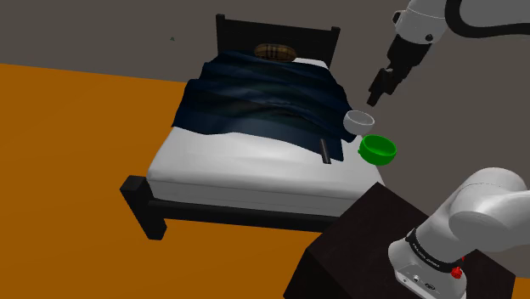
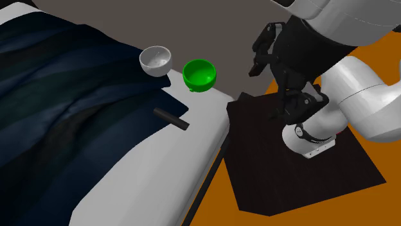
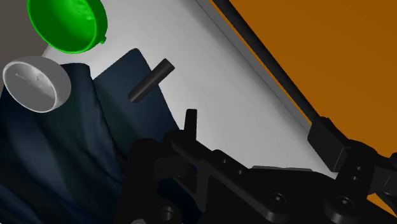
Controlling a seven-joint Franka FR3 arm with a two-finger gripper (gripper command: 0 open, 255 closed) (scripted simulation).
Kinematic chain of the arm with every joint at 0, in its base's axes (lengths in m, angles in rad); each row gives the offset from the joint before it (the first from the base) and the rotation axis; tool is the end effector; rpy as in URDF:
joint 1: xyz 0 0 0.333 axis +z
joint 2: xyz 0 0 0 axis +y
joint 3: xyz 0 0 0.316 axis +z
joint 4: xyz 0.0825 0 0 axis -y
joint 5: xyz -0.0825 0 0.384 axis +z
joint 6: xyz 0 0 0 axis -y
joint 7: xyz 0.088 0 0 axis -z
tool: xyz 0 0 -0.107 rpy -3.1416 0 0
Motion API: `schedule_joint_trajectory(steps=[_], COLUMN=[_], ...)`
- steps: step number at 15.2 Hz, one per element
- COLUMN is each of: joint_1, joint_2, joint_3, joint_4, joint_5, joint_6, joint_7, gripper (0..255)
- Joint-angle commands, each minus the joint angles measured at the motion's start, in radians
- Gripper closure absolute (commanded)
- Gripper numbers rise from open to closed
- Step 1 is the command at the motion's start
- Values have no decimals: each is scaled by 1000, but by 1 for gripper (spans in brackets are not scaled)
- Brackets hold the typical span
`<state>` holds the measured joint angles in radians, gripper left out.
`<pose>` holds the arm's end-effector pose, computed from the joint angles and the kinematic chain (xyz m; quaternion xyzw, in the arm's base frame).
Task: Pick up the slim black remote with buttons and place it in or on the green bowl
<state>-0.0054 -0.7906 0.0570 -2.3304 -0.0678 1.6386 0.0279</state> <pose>0.3127 0.0153 0.6105 0.9973 0.0050 0.0506 0.0525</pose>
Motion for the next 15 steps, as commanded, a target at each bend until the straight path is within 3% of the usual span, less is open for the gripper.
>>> schedule_joint_trajectory(steps=[1,15], joint_1=[0,-114], joint_2=[0,333], joint_3=[0,-85], joint_4=[0,-128], joint_5=[0,7], joint_6=[0,438], joint_7=[0,135], gripper=[0,0])
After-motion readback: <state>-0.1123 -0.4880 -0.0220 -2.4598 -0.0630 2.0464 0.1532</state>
